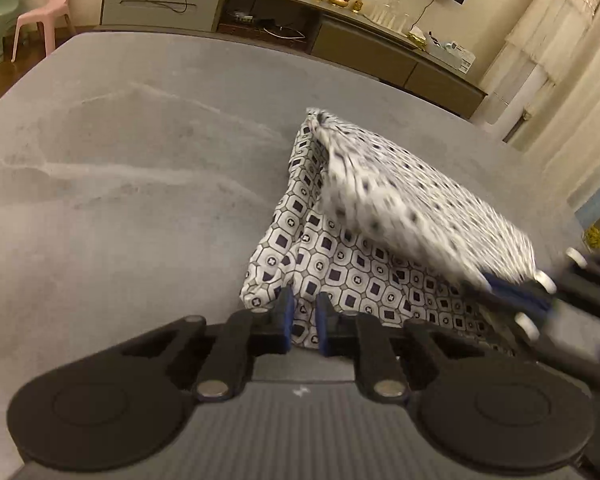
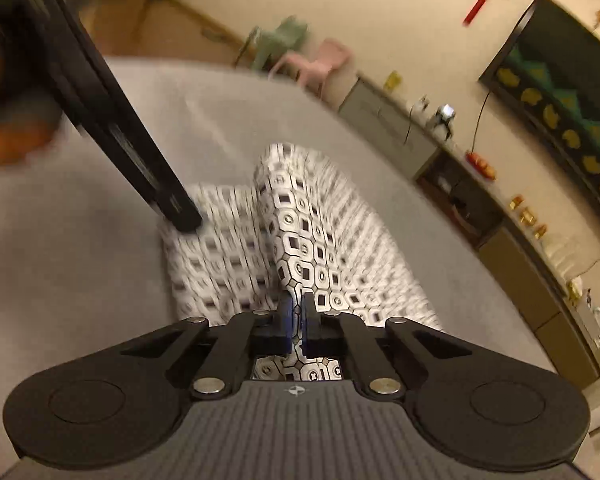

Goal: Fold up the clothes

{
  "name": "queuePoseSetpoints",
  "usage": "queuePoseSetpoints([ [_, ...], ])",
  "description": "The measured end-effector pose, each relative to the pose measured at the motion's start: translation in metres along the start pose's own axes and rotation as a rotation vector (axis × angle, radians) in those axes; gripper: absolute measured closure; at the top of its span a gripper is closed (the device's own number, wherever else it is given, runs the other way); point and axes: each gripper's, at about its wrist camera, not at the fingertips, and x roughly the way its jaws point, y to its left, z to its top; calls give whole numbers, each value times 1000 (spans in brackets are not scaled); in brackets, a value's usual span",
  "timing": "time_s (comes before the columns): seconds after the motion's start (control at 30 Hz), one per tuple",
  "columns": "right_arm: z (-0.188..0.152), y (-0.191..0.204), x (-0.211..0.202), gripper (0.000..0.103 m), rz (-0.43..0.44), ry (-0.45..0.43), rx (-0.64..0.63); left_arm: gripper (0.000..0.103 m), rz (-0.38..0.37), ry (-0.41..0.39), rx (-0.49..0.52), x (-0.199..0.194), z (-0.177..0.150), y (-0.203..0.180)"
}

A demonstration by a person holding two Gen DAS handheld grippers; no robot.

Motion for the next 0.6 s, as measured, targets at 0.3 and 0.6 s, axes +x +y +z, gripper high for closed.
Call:
queuePoseSetpoints([
  [0.3, -30, 52, -1, 101, -10, 41, -118, 90, 35, -118, -76, -39, 11, 24],
  [0.6, -31, -27, -38, 86, 72, -43, 332, 88, -44, -155, 112, -22, 21, -24],
])
